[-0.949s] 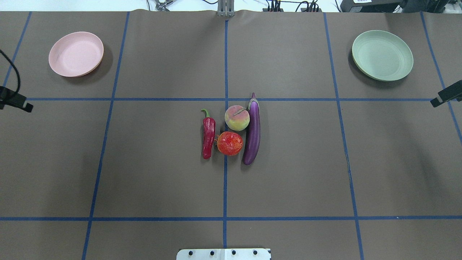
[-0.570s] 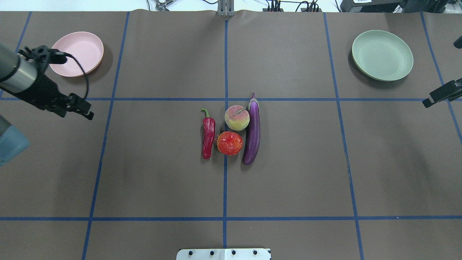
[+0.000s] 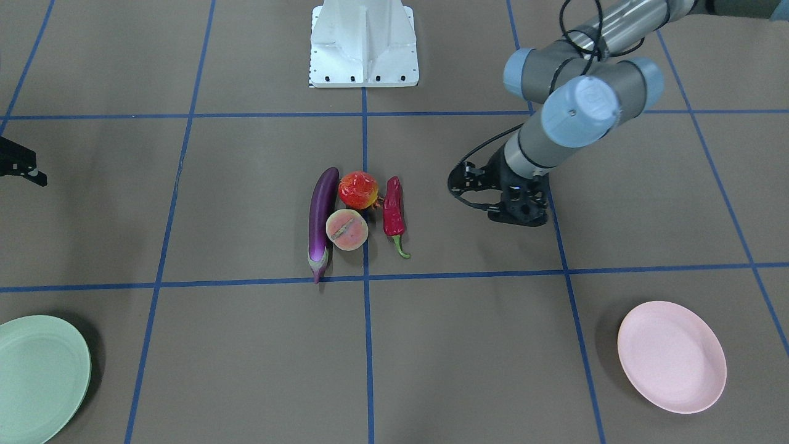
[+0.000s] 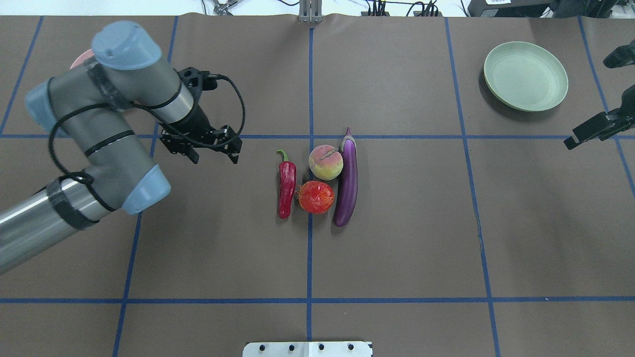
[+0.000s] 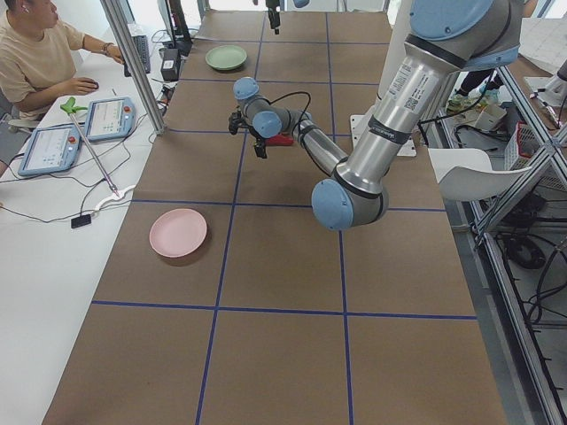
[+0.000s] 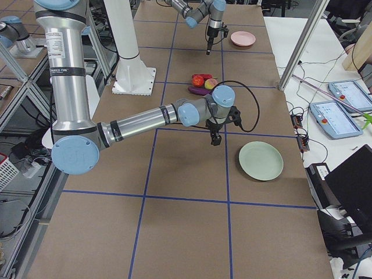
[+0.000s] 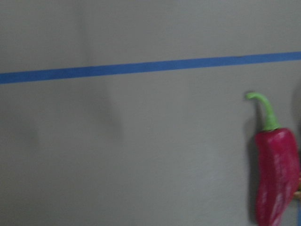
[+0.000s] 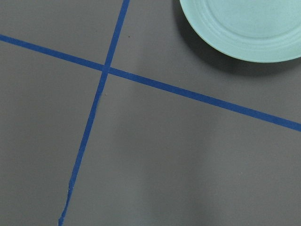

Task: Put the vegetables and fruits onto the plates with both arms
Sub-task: 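Move the left gripper down toward the red chili pepper, then close the left gripper on the chili pepper stem and lift it, then carry the chili to the pink plate while the right gripper reaches out, then lower the right gripper over the red pomegranate and grasp it, then lift the pomegranate with the right gripper while the left gripper withdraws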

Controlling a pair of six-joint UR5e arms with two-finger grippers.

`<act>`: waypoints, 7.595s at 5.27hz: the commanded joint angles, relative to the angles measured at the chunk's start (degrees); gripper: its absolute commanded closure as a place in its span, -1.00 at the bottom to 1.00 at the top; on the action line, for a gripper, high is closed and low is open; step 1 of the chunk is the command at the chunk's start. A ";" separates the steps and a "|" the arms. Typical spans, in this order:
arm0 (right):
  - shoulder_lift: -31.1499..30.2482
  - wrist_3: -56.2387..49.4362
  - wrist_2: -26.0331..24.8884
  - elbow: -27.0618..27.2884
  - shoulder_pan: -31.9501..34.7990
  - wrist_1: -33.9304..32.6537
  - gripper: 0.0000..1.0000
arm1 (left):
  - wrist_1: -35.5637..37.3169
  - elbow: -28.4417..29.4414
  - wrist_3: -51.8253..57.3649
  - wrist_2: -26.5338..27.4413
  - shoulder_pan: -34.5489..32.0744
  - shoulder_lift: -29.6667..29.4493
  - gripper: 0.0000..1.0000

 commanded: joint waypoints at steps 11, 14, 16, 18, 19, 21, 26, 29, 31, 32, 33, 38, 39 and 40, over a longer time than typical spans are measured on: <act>2.44 2.35 0.01 -1.82 -1.18 -0.09 -1.00 | -4.20 19.03 -12.69 2.69 8.21 -13.49 0.29; 2.44 2.26 0.01 -2.25 -1.18 -0.09 -1.00 | -4.29 18.51 -12.60 5.51 6.38 -13.57 1.00; 7.67 10.01 -0.08 -2.17 -2.23 0.00 -1.00 | -3.59 14.30 -10.86 2.63 -3.51 -11.83 1.00; 15.94 22.34 -2.17 -2.43 -7.66 0.00 -1.00 | -3.59 14.64 1.65 0.59 -12.48 -6.39 1.00; 20.50 29.87 -7.06 -2.09 -12.82 0.00 -1.00 | -3.50 16.21 9.73 0.50 -16.62 -3.84 1.00; 26.76 42.82 -12.79 -0.95 -20.57 1.74 -1.00 | -4.29 30.28 9.81 2.33 -21.63 -5.91 1.00; 34.33 61.56 -28.73 -2.59 -35.19 2.38 -0.99 | -14.31 46.81 3.13 12.20 -26.58 -9.18 -0.99; 37.50 80.62 -37.77 -8.91 -41.95 2.55 -0.99 | -13.35 37.88 -4.21 -2.33 -29.05 -9.71 -1.00; 37.50 84.50 -38.39 -11.65 -43.28 2.99 -0.99 | -13.43 36.09 -6.71 -2.58 -28.35 -9.27 -1.00; 37.51 85.49 -39.62 -13.84 -43.89 7.43 -0.99 | -13.52 35.91 -6.89 -2.58 -28.26 -9.27 -1.00; 37.51 86.97 -39.63 -14.64 -43.90 10.17 -0.99 | -13.61 35.91 -7.59 -2.40 -27.91 -9.27 -1.00; 36.80 87.25 -39.63 -15.35 -45.04 10.11 -0.18 | -13.61 33.89 -12.07 -2.31 -27.21 -9.18 -1.00; 36.98 87.51 -39.63 -15.27 -45.13 10.28 0.78 | -13.61 33.54 -12.51 -2.31 -27.12 -9.18 -1.00; 37.41 86.91 -39.63 -14.48 -45.04 10.20 1.00 | -13.52 32.84 -12.69 -2.49 -27.03 -9.18 -1.00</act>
